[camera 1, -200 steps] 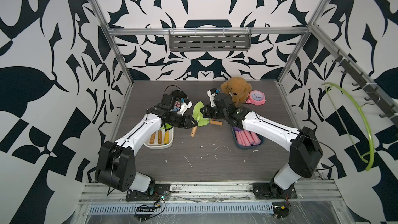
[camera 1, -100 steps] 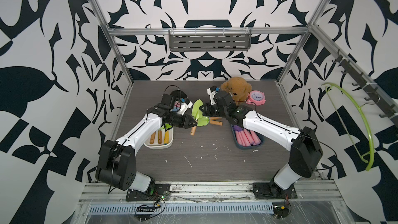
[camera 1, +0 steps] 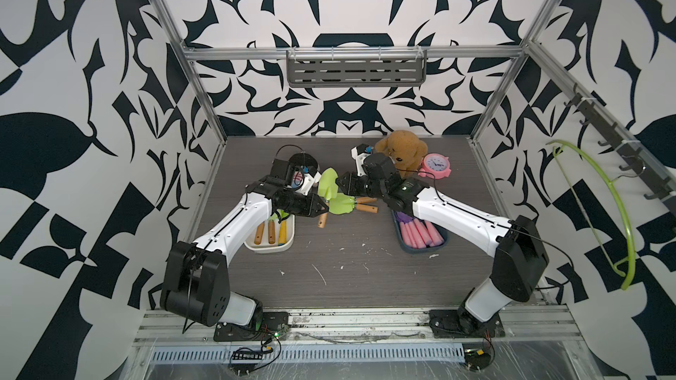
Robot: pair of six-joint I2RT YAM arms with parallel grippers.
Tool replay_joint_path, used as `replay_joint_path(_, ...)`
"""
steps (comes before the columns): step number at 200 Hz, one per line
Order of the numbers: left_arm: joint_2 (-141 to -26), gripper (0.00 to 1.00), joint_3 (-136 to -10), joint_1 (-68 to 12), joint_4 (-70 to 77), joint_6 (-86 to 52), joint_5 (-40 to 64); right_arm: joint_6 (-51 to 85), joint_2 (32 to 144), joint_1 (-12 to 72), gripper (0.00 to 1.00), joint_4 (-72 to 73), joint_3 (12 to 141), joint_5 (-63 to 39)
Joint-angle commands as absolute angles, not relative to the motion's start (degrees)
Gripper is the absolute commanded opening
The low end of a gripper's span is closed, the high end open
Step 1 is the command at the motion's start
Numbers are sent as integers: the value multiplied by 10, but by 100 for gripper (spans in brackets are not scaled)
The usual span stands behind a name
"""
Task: Sort the small shovels by color and place them into the storage box
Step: Pick up the shovel from the center of the board, then place the shovel in the storage box.
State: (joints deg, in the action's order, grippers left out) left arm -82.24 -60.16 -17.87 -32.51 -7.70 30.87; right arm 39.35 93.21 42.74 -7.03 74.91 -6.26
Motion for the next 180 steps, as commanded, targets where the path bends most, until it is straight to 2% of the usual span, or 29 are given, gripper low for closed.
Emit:
replay_joint_path(1, -788, 0, -587, -140, -348, -81, 236, 370, 880, 429, 31, -83, 745, -25)
replay_joint_path(29, -773, 0, -556, -89, -354, -75, 104, 351, 878, 429, 31, -115, 741, -20)
replay_joint_path(44, -779, 0, -544, -61, -360, -74, 70, 347, 880, 428, 31, -120, 736, -23)
replay_joint_path(72, -807, 0, -531, -25, -368, -86, 60, 344, 881, 429, 31, -115, 724, -27)
replay_joint_path(137, -898, 0, -556, -23, -367, -73, 69, 331, 874, 428, 31, -120, 705, -27)
replay_joint_path(180, -927, 11, -565, -23, -367, -67, 57, 330, 878, 428, 31, -120, 701, -27)
